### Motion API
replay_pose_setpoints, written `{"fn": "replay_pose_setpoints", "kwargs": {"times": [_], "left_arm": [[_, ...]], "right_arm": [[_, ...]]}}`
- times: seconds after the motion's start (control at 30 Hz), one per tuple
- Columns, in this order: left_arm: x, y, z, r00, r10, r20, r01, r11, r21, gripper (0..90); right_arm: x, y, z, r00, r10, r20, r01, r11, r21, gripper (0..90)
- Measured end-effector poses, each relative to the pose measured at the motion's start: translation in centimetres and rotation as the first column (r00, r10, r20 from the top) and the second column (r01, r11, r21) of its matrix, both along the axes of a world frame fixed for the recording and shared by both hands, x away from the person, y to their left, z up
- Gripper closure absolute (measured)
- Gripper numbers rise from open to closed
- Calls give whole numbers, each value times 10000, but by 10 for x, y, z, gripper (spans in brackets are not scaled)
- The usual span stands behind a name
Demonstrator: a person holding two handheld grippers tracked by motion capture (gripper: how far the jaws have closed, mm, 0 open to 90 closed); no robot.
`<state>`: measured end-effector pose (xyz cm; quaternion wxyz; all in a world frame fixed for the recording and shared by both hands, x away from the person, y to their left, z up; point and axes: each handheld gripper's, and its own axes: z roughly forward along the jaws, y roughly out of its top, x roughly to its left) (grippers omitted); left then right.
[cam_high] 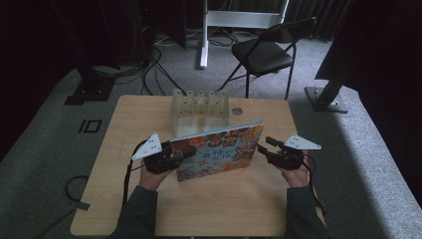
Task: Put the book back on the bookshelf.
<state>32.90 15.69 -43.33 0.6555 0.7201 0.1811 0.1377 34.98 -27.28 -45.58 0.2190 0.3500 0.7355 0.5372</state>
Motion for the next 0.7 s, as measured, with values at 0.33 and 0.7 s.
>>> {"fn": "replay_pose_setpoints", "kwargs": {"times": [0.33, 0.7], "left_arm": [[1, -11, -8, 9990, -434, -56, 434, 9990, 50, 680], [2, -20, -12, 9977, -660, 134, 657, 9976, 235, 678]], "right_arm": [[2, -4, -7, 9996, -195, -202, 195, 9998, -9, 471], [2, -10, -14, 9987, -318, -408, 316, 9995, -50, 471]]}}
